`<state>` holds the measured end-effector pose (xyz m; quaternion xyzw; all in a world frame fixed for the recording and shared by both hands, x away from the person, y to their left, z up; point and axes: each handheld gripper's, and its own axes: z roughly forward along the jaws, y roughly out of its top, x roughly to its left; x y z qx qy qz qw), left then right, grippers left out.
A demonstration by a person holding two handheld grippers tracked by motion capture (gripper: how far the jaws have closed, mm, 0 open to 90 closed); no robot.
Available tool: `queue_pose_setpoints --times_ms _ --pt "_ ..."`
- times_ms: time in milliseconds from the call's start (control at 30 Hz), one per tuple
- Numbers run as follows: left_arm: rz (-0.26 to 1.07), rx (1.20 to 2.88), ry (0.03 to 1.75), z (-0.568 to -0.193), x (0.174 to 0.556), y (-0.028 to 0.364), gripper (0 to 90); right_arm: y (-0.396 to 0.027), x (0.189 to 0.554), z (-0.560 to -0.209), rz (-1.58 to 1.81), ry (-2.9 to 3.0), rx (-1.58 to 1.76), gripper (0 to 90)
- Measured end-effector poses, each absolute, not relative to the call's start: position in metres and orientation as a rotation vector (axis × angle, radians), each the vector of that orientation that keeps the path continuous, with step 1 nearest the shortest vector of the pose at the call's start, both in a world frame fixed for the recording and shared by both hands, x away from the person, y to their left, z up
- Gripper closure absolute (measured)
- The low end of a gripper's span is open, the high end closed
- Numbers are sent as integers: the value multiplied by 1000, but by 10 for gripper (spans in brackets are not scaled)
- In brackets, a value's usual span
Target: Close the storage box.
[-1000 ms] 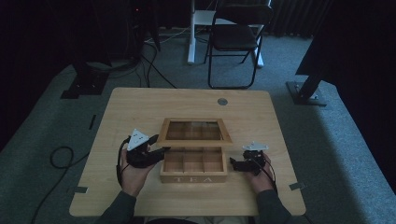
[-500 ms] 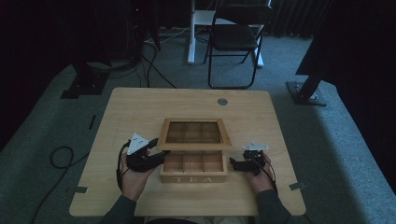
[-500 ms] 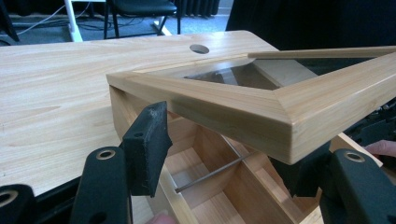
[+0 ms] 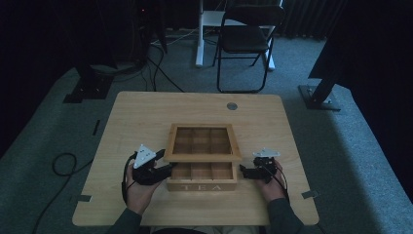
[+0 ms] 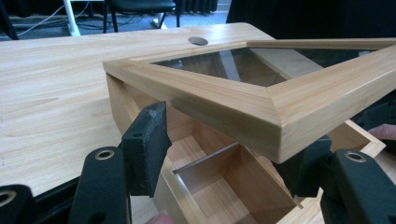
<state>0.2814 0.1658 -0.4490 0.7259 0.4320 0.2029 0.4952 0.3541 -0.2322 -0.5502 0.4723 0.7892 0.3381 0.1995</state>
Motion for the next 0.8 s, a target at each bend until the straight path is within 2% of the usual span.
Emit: queue_pose_setpoints --times_ms 800 --pt "518 1777 1022 -468 266 164 404 -232 354 -550 944 2207 1322 116"
